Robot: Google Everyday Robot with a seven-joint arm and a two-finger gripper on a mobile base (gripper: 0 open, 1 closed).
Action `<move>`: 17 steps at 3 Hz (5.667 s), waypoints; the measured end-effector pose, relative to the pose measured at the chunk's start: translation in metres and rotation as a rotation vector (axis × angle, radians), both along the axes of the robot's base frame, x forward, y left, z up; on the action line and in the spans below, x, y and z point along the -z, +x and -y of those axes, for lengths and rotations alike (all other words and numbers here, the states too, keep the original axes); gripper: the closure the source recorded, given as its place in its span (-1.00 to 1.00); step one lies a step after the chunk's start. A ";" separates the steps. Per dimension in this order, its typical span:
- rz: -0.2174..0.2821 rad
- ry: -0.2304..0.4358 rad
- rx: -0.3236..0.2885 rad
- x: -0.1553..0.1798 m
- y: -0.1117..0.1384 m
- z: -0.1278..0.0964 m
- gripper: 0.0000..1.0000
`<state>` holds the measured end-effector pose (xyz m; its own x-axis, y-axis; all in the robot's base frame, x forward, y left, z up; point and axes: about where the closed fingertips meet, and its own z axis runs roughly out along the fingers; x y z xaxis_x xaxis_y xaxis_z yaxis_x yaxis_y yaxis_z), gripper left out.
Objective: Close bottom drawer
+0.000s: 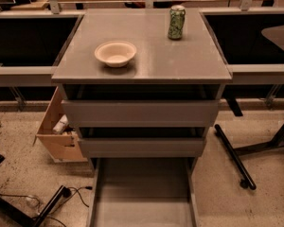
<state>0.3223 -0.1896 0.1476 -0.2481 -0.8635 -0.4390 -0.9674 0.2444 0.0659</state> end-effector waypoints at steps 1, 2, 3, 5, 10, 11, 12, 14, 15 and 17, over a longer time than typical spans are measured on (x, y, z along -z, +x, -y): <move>0.093 0.058 -0.010 -0.001 0.015 -0.029 1.00; 0.150 0.084 -0.008 -0.006 0.030 -0.042 1.00; 0.237 0.110 -0.005 -0.017 0.067 -0.059 1.00; 0.314 0.080 -0.031 -0.034 0.138 -0.063 1.00; 0.308 -0.010 -0.054 -0.053 0.312 -0.080 1.00; 0.308 -0.010 -0.054 -0.053 0.310 -0.080 0.62; 0.308 -0.010 -0.054 -0.053 0.310 -0.080 0.17; 0.308 -0.010 -0.054 -0.053 0.310 -0.080 -0.78; 0.308 -0.010 -0.054 -0.053 0.310 -0.080 -1.00; 0.308 -0.010 -0.055 -0.053 0.310 -0.080 -0.62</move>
Offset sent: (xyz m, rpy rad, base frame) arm 0.0719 0.0706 0.0223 0.1366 -0.2949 -0.0027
